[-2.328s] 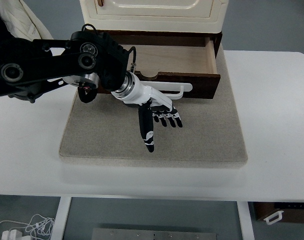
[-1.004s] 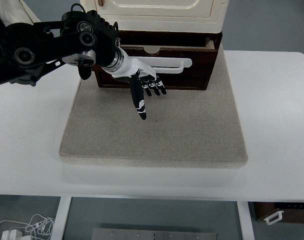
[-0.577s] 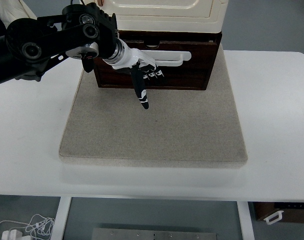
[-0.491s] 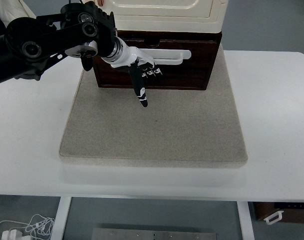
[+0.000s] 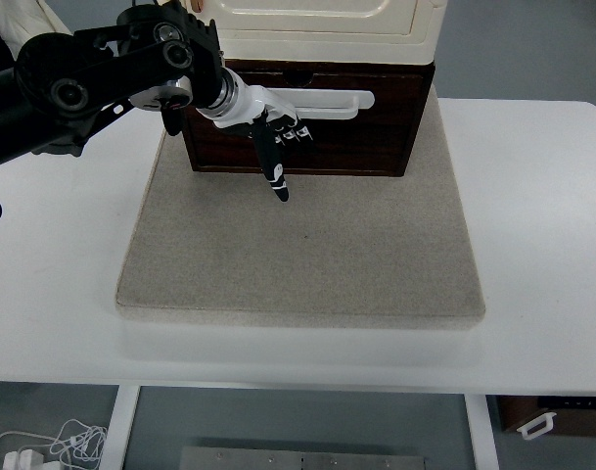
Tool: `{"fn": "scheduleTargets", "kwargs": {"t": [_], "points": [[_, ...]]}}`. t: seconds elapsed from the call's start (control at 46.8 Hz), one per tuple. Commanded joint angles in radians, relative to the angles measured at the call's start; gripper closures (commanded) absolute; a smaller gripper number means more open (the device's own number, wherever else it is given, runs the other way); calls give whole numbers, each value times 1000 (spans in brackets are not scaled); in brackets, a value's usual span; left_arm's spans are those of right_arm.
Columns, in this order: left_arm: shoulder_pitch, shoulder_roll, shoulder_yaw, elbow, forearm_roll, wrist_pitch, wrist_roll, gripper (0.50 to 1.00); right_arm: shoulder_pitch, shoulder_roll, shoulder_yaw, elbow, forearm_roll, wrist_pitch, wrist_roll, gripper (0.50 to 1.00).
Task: Close drawer under combined cabinet
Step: 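Push the drawer front with the left hand toward the cabinet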
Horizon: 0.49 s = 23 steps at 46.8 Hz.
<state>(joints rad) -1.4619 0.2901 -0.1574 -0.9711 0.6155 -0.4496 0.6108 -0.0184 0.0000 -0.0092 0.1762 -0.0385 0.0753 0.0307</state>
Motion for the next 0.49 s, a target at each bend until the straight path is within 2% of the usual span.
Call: {"fn": "scheduleTargets", "kwargs": {"t": [0.0,0.47], "points": [[2,0,-2,0,1,9,0,500,0,0,0,0,0,0,0,548],[20,-5,-21,-26,-3,0,0,500,0,0,0,0,0,0,0,548]]}}
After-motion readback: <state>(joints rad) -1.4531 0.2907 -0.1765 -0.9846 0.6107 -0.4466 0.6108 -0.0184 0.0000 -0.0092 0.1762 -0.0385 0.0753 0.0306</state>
